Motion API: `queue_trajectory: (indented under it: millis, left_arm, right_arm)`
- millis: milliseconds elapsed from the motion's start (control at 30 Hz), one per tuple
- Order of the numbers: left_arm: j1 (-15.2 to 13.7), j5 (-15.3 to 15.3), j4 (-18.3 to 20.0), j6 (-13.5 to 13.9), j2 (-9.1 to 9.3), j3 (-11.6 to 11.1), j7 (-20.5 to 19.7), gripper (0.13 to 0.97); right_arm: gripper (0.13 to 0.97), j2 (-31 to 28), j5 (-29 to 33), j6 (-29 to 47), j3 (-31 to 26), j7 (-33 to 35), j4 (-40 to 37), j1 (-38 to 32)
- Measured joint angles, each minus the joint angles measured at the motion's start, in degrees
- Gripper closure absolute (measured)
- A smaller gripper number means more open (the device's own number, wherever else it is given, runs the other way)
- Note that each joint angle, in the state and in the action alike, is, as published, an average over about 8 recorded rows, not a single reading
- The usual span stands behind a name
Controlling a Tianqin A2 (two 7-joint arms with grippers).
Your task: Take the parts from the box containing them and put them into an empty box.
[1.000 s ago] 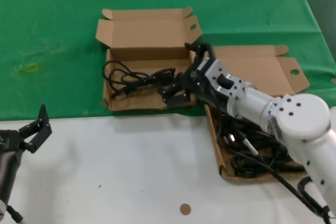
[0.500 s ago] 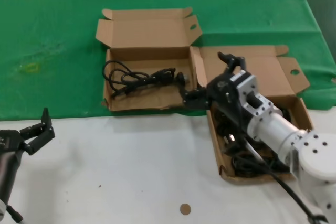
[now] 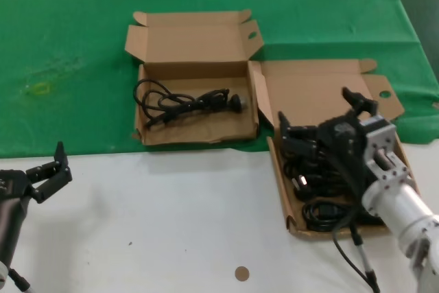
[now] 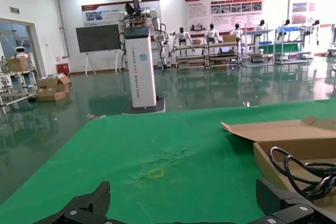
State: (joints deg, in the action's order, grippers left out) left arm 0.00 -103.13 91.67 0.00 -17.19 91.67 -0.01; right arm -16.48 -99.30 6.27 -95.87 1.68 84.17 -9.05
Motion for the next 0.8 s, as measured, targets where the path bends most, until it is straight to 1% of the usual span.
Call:
queue_trajectory:
  millis: [167, 300, 800]
  left_arm:
    - [0.0, 0.0, 0.0, 0.0, 0.0, 0.0, 0.0, 0.132]
    - [0.0, 0.0, 0.0, 0.0, 0.0, 0.0, 0.0, 0.132]
    - [0.0, 0.0, 0.0, 0.0, 0.0, 0.0, 0.0, 0.132]
  right_arm:
    - [0.129, -0.3, -1.9, -3.0, 2.0, -0.8, 3.6, 4.4]
    - [0.129, -0.5, -2.7, -4.4, 2.9, -1.2, 5.2, 6.3]
    - [0.129, -0.5, -2.8, -4.7, 3.1, -1.3, 5.6, 6.7]
